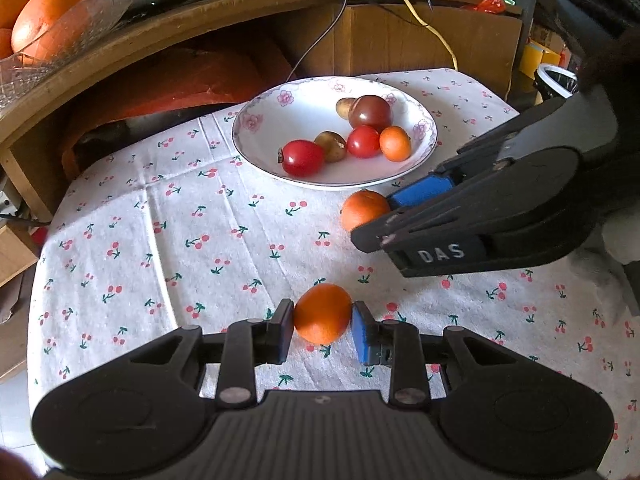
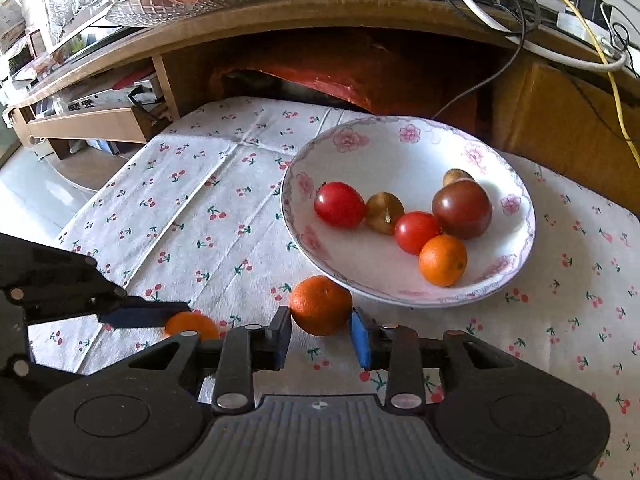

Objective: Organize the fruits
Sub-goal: 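Grasp an orange with the left tool while the right tool grasps the other orange, then carry both oranges toward the white bowl with both tools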

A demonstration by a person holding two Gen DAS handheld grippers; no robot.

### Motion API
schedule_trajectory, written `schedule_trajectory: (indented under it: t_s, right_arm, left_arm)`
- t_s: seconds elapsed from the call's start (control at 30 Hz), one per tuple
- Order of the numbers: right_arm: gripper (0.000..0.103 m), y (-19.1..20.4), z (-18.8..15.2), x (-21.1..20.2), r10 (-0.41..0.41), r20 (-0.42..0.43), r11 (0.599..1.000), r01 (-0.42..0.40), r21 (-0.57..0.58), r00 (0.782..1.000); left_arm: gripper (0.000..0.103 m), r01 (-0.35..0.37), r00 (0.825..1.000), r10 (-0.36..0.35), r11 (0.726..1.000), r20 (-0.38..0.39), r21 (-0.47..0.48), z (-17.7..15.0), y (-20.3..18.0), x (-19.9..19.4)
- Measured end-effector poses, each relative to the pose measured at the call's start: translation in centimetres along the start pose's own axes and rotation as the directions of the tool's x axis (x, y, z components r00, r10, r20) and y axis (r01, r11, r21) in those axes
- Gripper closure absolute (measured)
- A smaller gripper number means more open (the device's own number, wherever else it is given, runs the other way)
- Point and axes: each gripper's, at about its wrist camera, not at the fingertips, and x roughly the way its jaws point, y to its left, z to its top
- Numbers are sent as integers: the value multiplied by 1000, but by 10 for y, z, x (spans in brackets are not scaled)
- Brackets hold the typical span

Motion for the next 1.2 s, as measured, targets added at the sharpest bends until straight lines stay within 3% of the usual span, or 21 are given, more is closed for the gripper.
schedule_trajectory:
  t_s: [0.6, 1.2]
  right_arm:
    - [76, -10, -44, -53, -59, -92, 996, 53, -64, 994]
    - [71, -24, -42, -47, 20, -56, 998, -23, -52, 998]
  left_arm:
    - [64, 48, 999, -47, 997, -23, 68, -4, -30, -8]
    - [59, 18, 999, -13, 992, -38, 122, 0, -37, 0]
